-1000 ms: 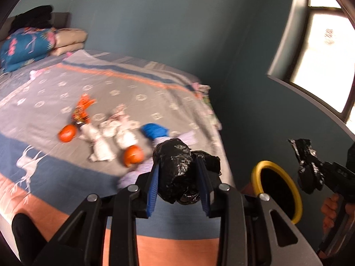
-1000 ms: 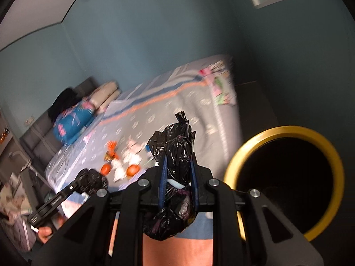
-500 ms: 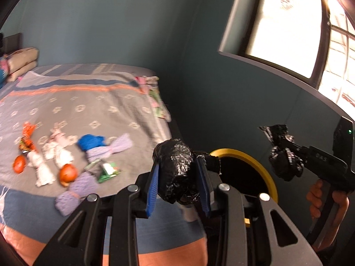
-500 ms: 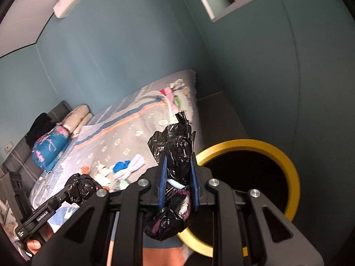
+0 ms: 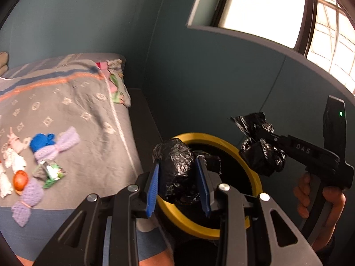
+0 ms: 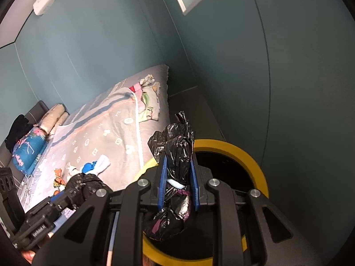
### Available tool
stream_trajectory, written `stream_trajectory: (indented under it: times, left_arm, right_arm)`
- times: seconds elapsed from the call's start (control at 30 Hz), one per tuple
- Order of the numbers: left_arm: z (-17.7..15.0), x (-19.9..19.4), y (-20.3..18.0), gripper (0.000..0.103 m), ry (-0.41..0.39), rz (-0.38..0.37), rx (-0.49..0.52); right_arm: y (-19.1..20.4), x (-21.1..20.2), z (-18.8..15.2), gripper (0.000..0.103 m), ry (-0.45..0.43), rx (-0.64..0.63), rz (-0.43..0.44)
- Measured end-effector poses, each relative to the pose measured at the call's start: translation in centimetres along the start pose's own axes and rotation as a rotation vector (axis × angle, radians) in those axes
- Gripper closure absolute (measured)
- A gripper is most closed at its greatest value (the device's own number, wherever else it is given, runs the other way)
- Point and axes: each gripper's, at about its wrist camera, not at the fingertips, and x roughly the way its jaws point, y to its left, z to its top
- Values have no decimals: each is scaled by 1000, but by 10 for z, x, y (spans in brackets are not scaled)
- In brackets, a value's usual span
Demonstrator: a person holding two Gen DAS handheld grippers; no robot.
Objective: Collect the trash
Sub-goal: 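Open both tools over the bin to drop the black bags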
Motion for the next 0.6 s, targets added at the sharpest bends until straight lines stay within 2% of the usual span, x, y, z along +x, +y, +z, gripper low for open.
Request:
stream_trajectory:
  times: [0.3, 0.37, 0.5, 0.6]
  left_arm:
    - [-8, 44, -11, 72, 87, -34, -16]
    - [-10, 48, -10, 70, 96, -44, -24]
    - [-13, 48, -10, 55, 99, -49, -17]
    - [-14, 40, -6, 48, 82, -46, -24]
  right_arm:
    - [-7, 40, -1, 83, 53, 39, -36]
    - [-8, 40, -2, 79, 51, 41, -40]
    - [-6, 41, -1, 63, 35, 41, -66]
    - [-9, 36, 0, 62, 25, 53, -79]
